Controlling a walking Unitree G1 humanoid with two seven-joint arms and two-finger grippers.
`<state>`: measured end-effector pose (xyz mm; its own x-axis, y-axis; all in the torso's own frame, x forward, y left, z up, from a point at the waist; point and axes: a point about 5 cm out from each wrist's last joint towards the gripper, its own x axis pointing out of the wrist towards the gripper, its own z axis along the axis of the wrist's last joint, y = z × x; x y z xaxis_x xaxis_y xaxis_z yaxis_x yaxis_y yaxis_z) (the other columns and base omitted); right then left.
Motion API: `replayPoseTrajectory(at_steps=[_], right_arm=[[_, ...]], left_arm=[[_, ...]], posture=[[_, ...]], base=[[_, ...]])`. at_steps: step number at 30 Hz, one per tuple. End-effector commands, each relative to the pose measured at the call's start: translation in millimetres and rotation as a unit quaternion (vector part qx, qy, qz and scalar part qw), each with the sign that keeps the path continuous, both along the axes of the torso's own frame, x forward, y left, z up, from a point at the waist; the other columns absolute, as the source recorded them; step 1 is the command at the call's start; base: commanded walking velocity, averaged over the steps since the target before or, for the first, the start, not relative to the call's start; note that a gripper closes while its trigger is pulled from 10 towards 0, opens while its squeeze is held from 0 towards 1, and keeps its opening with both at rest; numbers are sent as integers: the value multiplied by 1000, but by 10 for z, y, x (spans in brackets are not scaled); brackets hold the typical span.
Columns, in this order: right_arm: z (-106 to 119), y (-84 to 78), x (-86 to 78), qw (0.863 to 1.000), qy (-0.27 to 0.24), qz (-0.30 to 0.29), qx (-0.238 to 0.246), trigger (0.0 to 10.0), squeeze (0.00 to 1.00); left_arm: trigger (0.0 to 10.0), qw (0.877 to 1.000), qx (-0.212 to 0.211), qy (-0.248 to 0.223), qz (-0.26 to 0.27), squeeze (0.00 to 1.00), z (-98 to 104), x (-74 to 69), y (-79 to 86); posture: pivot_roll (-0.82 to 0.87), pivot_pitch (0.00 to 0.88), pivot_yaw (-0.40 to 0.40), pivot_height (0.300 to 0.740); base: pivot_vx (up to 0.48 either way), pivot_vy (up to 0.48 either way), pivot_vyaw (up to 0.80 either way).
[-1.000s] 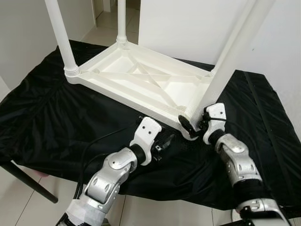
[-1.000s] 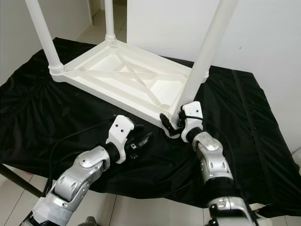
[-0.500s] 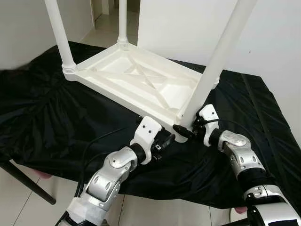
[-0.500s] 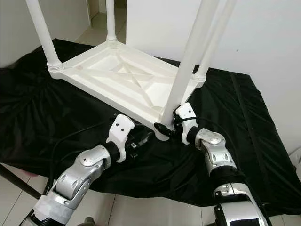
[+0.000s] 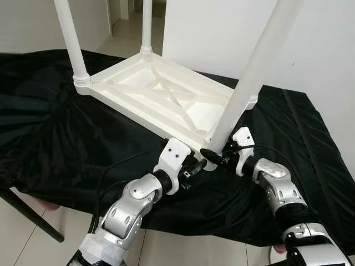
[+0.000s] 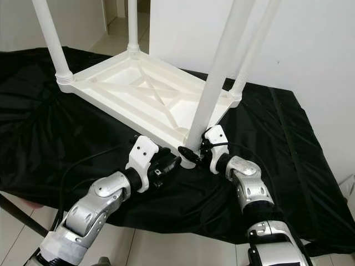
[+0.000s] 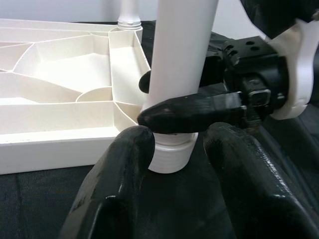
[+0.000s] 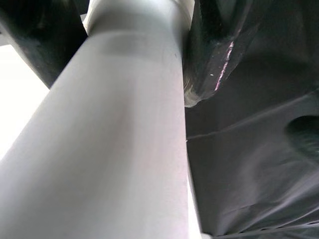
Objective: Building children table
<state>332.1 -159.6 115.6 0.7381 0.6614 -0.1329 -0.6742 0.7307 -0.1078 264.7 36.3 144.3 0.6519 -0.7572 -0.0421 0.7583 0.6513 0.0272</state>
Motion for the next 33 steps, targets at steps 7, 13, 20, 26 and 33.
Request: replayPoseTrajectory(at_steps=[7, 13, 20, 26, 33], right_arm=[[-293, 22, -107, 988, 38, -147, 7, 0, 0], [-323, -4, -175, 953, 11, -302, 9, 0, 0], [-298, 121, -287, 919, -3, -392, 36, 0, 0], [-269, 150, -297, 920, -4, -391, 41, 0, 0], [-254, 82, -266, 927, -10, -370, 62, 10000, 1000]], left_arm=[[10000, 1000, -1, -3, -27, 0, 2, -46, -69], [10000, 999, 1, -3, -34, 0, -17, -60, -105], [10000, 999, 1, -2, -38, 0, -29, -71, -119], [10000, 999, 1, -1, -39, 0, -33, -76, -127], [10000, 999, 0, -2, -37, 0, -30, -82, -121]], posture=[[135, 12, -90, 740], [120, 4, -88, 740], [122, 0, -93, 740], [121, 0, -95, 740], [126, 0, -101, 740]], base=[[0, 0, 0], [0, 0, 0], [0, 0, 0], [0, 0, 0], [0, 0, 0]])
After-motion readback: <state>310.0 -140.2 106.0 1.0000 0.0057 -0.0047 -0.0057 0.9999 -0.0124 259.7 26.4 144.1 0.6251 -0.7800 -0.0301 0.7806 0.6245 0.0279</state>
